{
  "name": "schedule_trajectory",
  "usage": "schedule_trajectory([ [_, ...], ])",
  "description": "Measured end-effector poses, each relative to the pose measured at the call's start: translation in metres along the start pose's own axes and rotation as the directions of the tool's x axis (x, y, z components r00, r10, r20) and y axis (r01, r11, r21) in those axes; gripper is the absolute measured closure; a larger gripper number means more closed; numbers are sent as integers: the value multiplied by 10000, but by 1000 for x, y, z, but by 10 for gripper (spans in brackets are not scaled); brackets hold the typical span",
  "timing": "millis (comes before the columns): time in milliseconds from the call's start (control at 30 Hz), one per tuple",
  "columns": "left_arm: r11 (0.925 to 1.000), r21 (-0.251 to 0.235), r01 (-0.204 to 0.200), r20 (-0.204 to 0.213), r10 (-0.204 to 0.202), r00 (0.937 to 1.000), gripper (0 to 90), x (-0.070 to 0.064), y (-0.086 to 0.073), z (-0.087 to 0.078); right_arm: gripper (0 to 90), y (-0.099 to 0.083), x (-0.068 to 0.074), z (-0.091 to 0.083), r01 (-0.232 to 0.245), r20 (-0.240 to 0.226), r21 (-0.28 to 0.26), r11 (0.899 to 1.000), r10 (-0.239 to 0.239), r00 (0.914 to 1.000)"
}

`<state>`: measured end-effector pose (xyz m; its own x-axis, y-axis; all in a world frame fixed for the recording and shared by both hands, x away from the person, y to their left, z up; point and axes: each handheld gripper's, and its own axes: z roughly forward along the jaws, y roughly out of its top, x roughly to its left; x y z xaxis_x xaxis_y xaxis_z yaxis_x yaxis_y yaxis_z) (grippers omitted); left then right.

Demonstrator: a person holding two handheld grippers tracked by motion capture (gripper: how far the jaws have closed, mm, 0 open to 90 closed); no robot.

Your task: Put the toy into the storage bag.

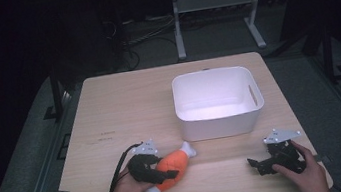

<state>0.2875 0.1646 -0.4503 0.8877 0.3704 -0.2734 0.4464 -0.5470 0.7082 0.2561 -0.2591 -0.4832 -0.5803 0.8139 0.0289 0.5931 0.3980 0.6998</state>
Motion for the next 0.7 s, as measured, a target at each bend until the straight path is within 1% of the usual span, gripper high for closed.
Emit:
schedule_trajectory([
  [233, 10000, -65, -74, -77, 73, 9999, 418, 2, -2, -9, 0, 0, 0, 0, 4, 0, -1, 10000, -4, 10000],
  [433, 9997, -186, -167, -334, 161, 9993, 418, 4, -3, -21, 0, 0, 0, 0, -1, 0, 0, 10000, 1, 10000],
  [700, 9992, -332, -238, -426, 223, 9988, 418, 8, -4, -30, 0, 0, 0, 0, -2, -1, 1, 10000, 2, 10000],
])
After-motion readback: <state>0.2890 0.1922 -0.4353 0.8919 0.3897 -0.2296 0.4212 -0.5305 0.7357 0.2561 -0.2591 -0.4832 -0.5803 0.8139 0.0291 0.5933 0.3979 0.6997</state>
